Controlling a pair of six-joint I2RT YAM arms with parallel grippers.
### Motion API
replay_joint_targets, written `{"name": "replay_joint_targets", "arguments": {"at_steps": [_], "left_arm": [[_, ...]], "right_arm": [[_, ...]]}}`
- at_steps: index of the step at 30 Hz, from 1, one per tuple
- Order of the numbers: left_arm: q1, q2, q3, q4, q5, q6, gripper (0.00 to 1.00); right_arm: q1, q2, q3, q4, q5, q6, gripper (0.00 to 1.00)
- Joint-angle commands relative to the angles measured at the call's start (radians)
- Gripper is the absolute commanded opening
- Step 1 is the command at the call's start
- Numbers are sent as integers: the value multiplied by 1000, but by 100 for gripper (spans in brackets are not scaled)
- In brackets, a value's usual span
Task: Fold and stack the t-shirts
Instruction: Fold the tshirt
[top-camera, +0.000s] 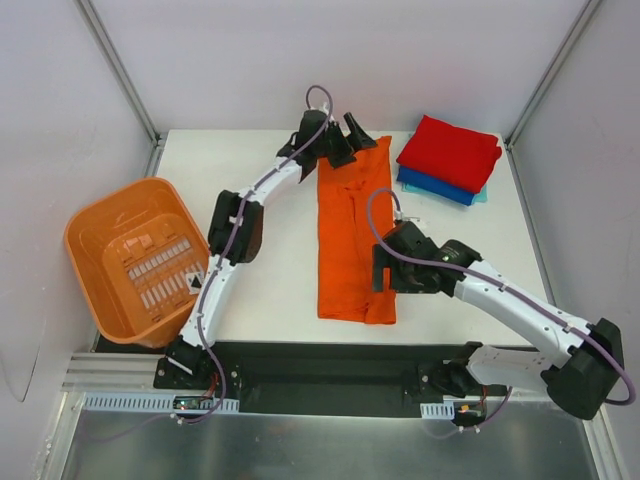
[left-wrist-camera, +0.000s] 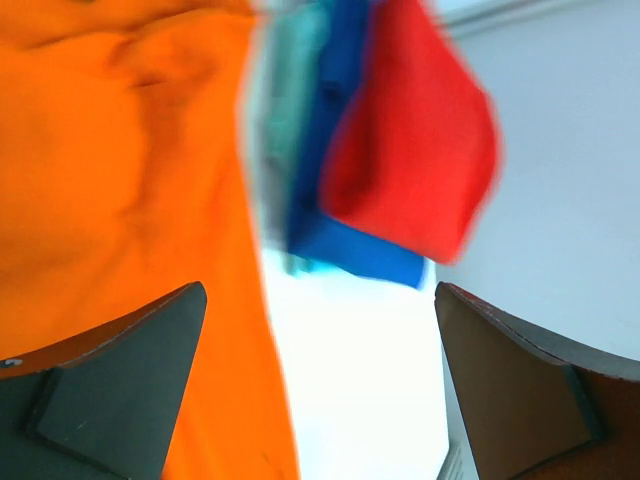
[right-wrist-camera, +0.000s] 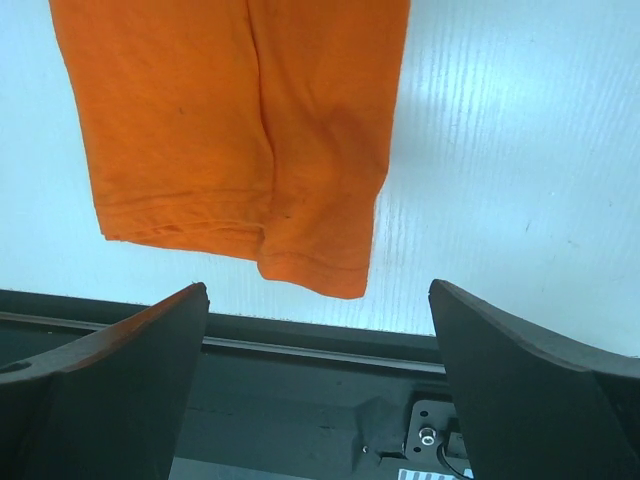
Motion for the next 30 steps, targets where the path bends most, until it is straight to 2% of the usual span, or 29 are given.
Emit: {"name": "replay_joint_targets", "arguments": {"at_steps": [1,4,6,7,8,10,11,13,14,17,20,23,25,30], "left_arm": [[-26,-431,-115,20,45,190,99],[-62,-632,-301,-20,45,276,99],[-75,-796,-504,-36,33,313,99],[-85,-855,-587,-40,-12,317,99],[-101,-913,-753,-41,-37,320,99],[-126,-1076,-912,-61,-118,323,99],[-152,-1125,-1049,-78,-157,305,99],[-177,-1254,-1182,-110,-204,265,99],[-215,-1288,-1299,-110,-246,223,99],[-270,-1374,-1467,-136,-257,154,99],[-339,-1407,-1578,-178,-287,97,99],[-390,-1394,-1617,-222,-312,72,98],[-411,-1343,-1603,-251,-330,73,97],[-442,-1178,-1535,-287,-298,64,85]], "right_arm": [[-21,-114,-28,-18,54,65,97],[-42,-176,-79,-4,50,95,97],[-67,-206,-105,-7,38,109,97],[-75,-218,-120,-4,34,119,97],[-90,-230,-158,22,24,117,97],[-105,-276,-197,59,-22,119,97],[-119,-290,-238,98,-41,114,97],[-134,-310,-261,123,-91,114,97],[-147,-310,-267,131,-101,109,97],[-163,-293,-283,137,-131,94,97],[-171,-266,-300,148,-137,88,97],[-177,-244,-330,190,-175,96,97],[-180,-223,-346,214,-193,102,97],[-182,-154,-367,255,-206,114,97]]}}
